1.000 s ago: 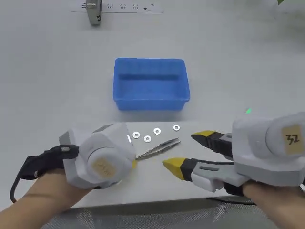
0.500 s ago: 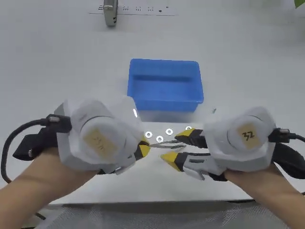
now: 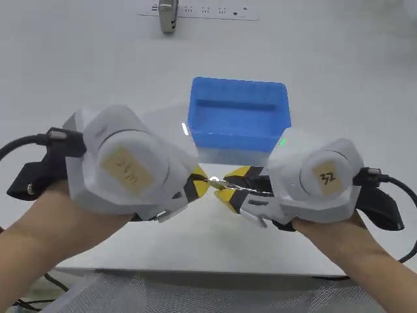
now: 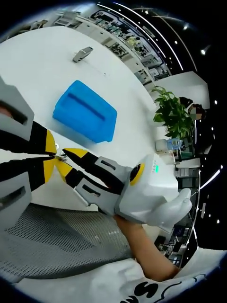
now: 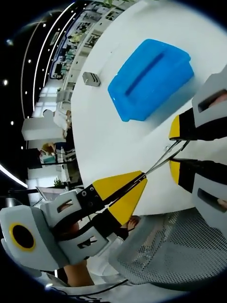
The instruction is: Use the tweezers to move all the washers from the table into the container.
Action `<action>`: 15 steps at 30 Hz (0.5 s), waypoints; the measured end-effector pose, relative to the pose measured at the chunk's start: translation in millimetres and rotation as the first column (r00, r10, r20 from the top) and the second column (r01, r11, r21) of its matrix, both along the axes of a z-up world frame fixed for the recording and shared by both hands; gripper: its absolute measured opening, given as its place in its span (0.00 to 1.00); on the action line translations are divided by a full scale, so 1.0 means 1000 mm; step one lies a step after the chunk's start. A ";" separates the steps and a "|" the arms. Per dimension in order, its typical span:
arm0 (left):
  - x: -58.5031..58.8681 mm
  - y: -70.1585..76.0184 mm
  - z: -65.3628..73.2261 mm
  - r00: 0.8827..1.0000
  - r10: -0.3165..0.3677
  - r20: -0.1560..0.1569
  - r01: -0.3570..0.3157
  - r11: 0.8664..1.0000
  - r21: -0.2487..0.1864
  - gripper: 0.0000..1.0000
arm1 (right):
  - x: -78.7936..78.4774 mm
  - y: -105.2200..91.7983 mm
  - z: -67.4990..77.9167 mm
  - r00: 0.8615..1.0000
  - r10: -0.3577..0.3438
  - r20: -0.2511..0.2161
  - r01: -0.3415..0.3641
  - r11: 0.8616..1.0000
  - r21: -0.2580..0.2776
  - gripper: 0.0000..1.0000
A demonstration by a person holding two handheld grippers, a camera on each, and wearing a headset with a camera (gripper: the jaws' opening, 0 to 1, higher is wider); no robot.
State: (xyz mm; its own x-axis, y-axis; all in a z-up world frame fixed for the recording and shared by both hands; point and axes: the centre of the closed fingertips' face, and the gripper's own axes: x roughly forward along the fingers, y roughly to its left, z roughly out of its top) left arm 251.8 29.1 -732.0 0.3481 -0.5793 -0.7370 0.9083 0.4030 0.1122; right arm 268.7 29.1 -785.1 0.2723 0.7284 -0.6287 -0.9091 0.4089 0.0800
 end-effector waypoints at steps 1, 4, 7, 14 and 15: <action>0.000 0.001 0.004 1.000 0.004 0.007 -0.004 1.000 0.004 0.00 | 0.000 0.005 0.003 1.000 0.006 -0.011 -0.006 1.000 0.021 0.10; 0.001 0.004 0.011 0.999 0.011 0.030 -0.012 1.000 0.013 0.00 | -0.002 0.017 0.008 0.999 0.008 -0.049 -0.004 0.997 0.083 0.09; 0.003 0.007 0.013 0.999 0.013 0.039 -0.014 0.999 0.035 0.00 | -0.001 0.022 0.010 0.999 0.011 -0.047 -0.007 0.996 0.091 0.09; 0.007 0.010 0.012 0.999 0.013 0.037 -0.015 0.998 0.056 0.00 | 0.000 0.027 0.009 0.997 0.008 -0.082 0.002 0.993 0.120 0.09; 0.007 0.010 0.011 0.999 0.012 0.035 -0.014 0.998 0.057 0.00 | 0.000 0.027 0.008 0.996 0.009 -0.088 0.002 0.993 0.120 0.09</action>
